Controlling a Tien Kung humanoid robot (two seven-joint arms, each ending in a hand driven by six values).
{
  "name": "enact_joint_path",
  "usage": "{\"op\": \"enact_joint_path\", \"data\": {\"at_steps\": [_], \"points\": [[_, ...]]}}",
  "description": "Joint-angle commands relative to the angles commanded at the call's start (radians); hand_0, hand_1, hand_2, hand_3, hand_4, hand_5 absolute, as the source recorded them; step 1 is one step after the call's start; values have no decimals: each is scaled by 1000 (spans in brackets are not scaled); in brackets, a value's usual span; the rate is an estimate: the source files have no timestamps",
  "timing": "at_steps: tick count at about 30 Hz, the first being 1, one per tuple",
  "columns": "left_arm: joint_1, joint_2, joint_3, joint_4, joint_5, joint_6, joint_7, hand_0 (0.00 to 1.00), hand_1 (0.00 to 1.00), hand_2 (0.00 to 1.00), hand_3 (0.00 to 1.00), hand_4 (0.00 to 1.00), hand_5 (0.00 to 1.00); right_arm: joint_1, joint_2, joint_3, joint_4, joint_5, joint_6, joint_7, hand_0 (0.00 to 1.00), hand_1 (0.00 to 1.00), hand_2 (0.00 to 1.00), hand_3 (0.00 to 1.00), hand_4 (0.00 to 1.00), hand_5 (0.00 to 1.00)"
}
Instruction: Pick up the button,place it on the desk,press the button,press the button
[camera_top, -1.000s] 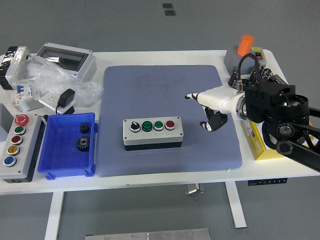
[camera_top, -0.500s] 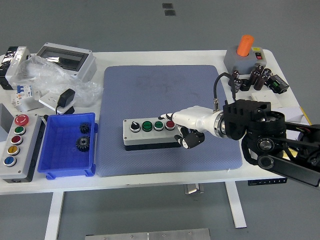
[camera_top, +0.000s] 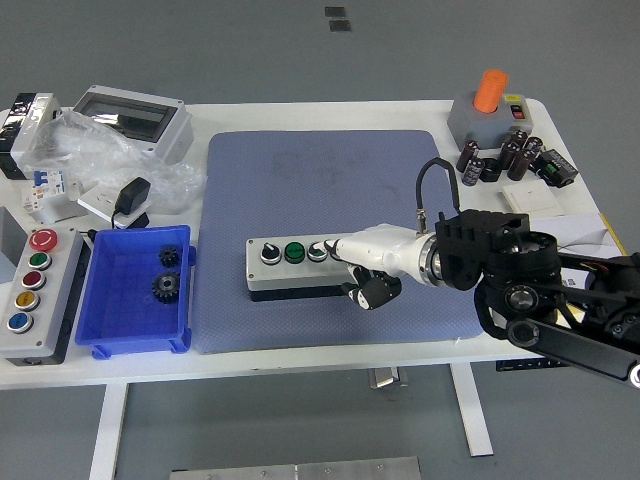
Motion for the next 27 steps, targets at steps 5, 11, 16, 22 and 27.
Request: {"op": "enact_joint_path", "data": {"at_steps": [5,11,16,22,27], "points": [[-1,0,0,0,1,0,0,662,677,594,569,487,112,0,8,-1,-9,4,-5,5,439,407,269,998,299,12],[-1,0,-3,0,5,0,1,662,678,595,569,490,114,0,17,-2,-69,4,-17,15,430,398,269,998,293,16],[-1,-1,-2,1,4,0,0,662,678,595,569,490,116,0,20,2,-106,-1,-23,19,429,396,268,998,291,20],[-1,-1,-2,1,3,1,0,664,678,595,569,492,117,-2,18,0,-114,0,-17,18,417,391,268,998,291,19],[-1,-2,0,1,-1,1,-2,663,678,596,569,493,119,-5,7,7,-103,3,-10,16,417,388,267,998,290,23]]}}
